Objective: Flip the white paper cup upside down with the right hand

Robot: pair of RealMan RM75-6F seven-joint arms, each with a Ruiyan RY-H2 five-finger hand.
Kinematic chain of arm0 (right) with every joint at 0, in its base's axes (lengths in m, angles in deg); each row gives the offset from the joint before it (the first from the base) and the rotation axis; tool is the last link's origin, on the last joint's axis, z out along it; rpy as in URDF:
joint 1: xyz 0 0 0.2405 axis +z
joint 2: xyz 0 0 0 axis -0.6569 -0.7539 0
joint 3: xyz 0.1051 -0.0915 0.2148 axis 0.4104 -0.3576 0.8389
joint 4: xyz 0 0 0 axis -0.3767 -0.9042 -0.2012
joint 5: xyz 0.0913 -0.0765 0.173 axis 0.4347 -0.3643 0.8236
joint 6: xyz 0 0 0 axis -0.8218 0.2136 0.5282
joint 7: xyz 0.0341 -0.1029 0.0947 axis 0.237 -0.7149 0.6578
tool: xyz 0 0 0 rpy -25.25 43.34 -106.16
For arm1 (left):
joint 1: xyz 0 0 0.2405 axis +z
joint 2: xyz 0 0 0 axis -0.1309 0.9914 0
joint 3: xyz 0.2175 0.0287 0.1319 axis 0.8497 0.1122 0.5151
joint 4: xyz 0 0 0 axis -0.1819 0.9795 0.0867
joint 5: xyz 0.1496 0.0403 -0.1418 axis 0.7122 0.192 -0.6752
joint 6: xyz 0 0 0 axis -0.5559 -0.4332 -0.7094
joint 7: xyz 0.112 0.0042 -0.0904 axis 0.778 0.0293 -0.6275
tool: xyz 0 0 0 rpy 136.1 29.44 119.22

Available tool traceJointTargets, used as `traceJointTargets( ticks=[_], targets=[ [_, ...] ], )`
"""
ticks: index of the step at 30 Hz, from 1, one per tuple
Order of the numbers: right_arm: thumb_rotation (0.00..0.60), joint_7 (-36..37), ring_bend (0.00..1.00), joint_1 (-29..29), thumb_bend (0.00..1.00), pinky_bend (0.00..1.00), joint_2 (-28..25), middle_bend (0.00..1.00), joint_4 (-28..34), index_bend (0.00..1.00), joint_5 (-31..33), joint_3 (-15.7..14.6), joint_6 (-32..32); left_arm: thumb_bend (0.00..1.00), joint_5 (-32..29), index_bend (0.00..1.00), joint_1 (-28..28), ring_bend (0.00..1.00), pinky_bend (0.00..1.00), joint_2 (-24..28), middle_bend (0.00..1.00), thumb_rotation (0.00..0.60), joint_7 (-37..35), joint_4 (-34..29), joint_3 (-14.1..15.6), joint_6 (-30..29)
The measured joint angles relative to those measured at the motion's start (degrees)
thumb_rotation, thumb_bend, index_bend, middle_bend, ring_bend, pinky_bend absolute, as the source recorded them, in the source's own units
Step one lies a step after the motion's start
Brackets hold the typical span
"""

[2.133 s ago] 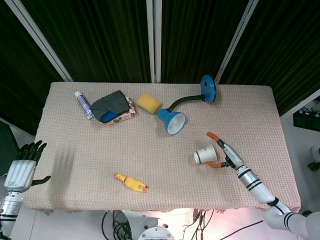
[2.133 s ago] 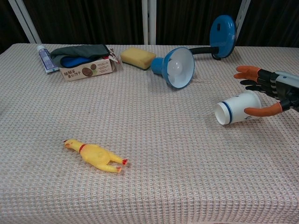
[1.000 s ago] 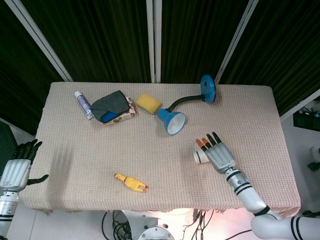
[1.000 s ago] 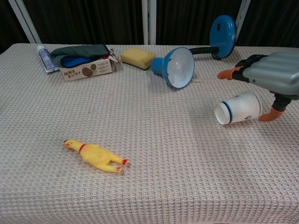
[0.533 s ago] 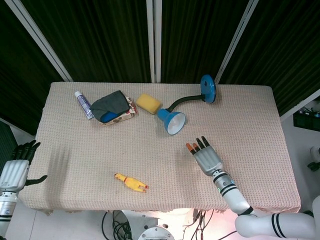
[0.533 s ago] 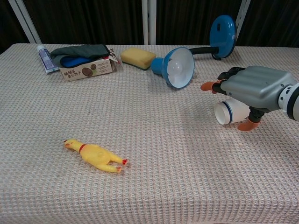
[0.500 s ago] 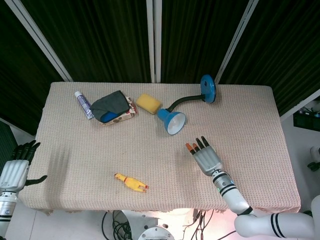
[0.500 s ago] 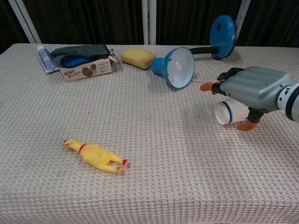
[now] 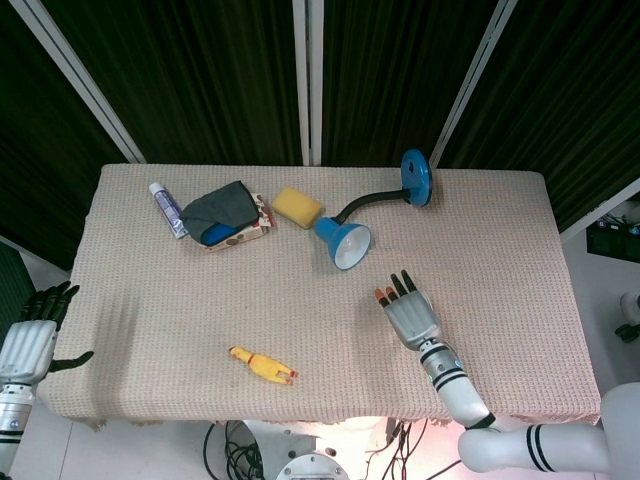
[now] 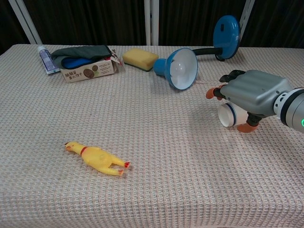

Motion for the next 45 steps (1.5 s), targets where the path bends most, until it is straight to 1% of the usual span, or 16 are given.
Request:
traceJointTargets(
  ticks=[5,13,16,22,24,28,31,34,37,41,42,44,45],
  targets=[
    [0.6,-0.21,0.0,0.15,0.18,0.0,0.76,0.24,-0.91,0.2,-0.2,-0.19,-0.36,0.07,0.01,0.0,0.16,0.0,0.05,0.05,0.0,0.6,-0.1,0.1,-0.01,-0.19],
    [0.6,-0.15,0.0,-0.13,0.23,0.0,2.08,0.33,-2.56,0.3,-1.63,-0.4,-1.58,0.07,0.2,0.0,-0.04,0.0,0.05,-0.27,0.0,0.6,0.27,0.69,0.39,0.62],
    [0.6,0.08,0.02,-0.23,0.25,0.0,2.48,0.38,-3.26,0.36,-2.48,-0.49,-1.76,0.07,0.16,0.0,-0.06,0.0,0.05,-0.33,0.0,0.6,0.24,0.78,0.39,0.7],
    [0.6,1.25,0.06,-0.65,0.29,0.0,2.36,0.43,-3.63,0.42,-4.17,-0.5,-2.15,0.07,0.04,0.0,-0.12,0.0,0.05,-0.28,0.0,0.6,0.1,0.86,0.35,0.94],
    [0.6,2.07,0.08,-0.88,0.29,0.0,1.92,0.45,-3.39,0.45,-4.91,-0.42,-2.32,0.07,0.06,0.0,-0.19,0.0,0.05,-0.33,0.0,0.6,0.03,0.96,0.36,1.06],
    [0.6,4.37,0.08,-1.41,0.3,0.0,0.89,0.46,-2.74,0.46,-6.73,-0.21,-2.68,0.07,0.14,0.0,-0.32,0.0,0.05,-0.45,0.0,0.6,-0.02,1.05,0.32,1.15],
    [0.6,8.18,0.09,-1.92,0.29,0.0,0.11,0.47,-2.31,0.47,-8.58,0.31,-2.71,0.07,0.14,0.0,-0.32,0.0,0.05,-0.5,0.0,0.6,0.04,1.03,0.32,1.13],
    [0.6,15.68,0.09,-2.72,0.28,0.0,-0.77,0.47,-2.19,0.47,-10.95,1.14,-2.45,0.07,0.11,0.0,-0.33,0.0,0.05,-0.53,0.0,0.6,0.15,1.02,0.36,1.23],
    [0.6,26.93,0.09,-3.64,0.27,0.0,-1.85,0.47,-2.59,0.47,-14.04,1.93,-1.79,0.07,0.19,0.0,-0.47,0.0,0.05,-0.48,0.0,0.6,0.47,0.92,0.4,1.42],
    [0.6,45.69,0.09,-5.1,0.27,0.0,-3.08,0.49,-4.49,0.49,-19.26,2.81,-1.62,0.07,0.29,0.0,-0.74,0.0,0.05,-0.41,0.0,0.6,1.05,0.47,0.42,1.72],
    [0.6,51.91,0.09,-5.62,0.27,0.0,-3.29,0.49,-5.52,0.49,-20.96,3.05,-1.84,0.07,0.3,0.0,-0.82,0.0,0.05,-0.46,0.0,0.6,1.2,0.41,0.42,1.81],
    [0.6,61.3,0.09,-6.41,0.27,0.0,-3.44,0.5,-7.42,0.5,-23.24,3.36,-2.13,0.07,0.33,0.0,-0.9,0.0,0.05,-0.62,0.0,0.6,1.38,0.44,0.43,1.9],
    [0.6,67.52,0.09,-6.91,0.27,0.0,-3.46,0.5,-8.84,0.5,-24.56,3.54,-2.22,0.07,0.34,0.0,-0.96,0.0,0.05,-0.77,0.0,0.6,1.43,0.51,0.44,1.98]
  ],
)
